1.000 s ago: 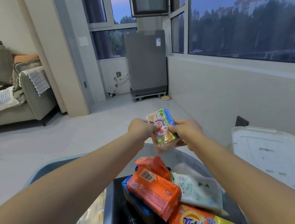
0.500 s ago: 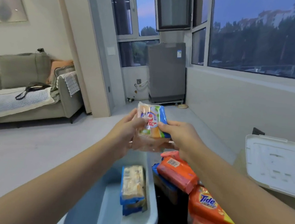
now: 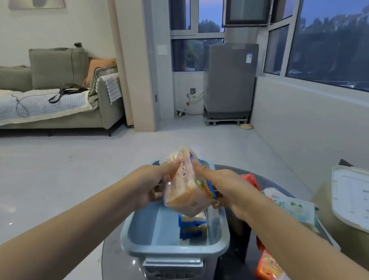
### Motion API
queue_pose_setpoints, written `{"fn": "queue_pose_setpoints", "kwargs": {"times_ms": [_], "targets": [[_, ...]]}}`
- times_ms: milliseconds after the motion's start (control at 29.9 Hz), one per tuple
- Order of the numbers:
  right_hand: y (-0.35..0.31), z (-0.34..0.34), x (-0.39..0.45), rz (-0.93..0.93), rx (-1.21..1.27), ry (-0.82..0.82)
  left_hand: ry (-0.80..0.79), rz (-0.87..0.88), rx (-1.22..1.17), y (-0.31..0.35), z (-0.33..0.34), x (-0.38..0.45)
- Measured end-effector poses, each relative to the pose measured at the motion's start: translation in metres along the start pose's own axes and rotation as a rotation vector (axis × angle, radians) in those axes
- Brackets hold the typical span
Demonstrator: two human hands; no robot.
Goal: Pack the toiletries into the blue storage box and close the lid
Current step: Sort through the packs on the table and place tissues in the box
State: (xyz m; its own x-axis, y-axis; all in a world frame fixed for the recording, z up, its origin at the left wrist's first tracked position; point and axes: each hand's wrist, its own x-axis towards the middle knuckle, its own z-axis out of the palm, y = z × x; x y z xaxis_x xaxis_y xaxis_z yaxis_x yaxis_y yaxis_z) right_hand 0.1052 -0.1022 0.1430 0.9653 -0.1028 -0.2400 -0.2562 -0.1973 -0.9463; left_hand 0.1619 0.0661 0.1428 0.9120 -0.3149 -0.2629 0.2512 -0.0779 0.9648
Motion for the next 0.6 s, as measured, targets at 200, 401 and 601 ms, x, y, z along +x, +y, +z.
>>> {"fn": "queue_pose_setpoints", "kwargs": {"times_ms": [200,401,601], "targets": [[0.001,0.002,-0.001,-0.013,-0.054,-0.067,-0.135,0.023,0.068,-0.006,-0.003,-0.008],[0.001,0.005,-0.003,0.049,0.119,-0.19,-0.299,-0.02,0.023,-0.009,-0.004,-0.009],[0.006,-0.009,-0.011,-0.209,-0.315,0.15,-0.219,-0.189,0.159,-0.015,-0.012,-0.004]]}}
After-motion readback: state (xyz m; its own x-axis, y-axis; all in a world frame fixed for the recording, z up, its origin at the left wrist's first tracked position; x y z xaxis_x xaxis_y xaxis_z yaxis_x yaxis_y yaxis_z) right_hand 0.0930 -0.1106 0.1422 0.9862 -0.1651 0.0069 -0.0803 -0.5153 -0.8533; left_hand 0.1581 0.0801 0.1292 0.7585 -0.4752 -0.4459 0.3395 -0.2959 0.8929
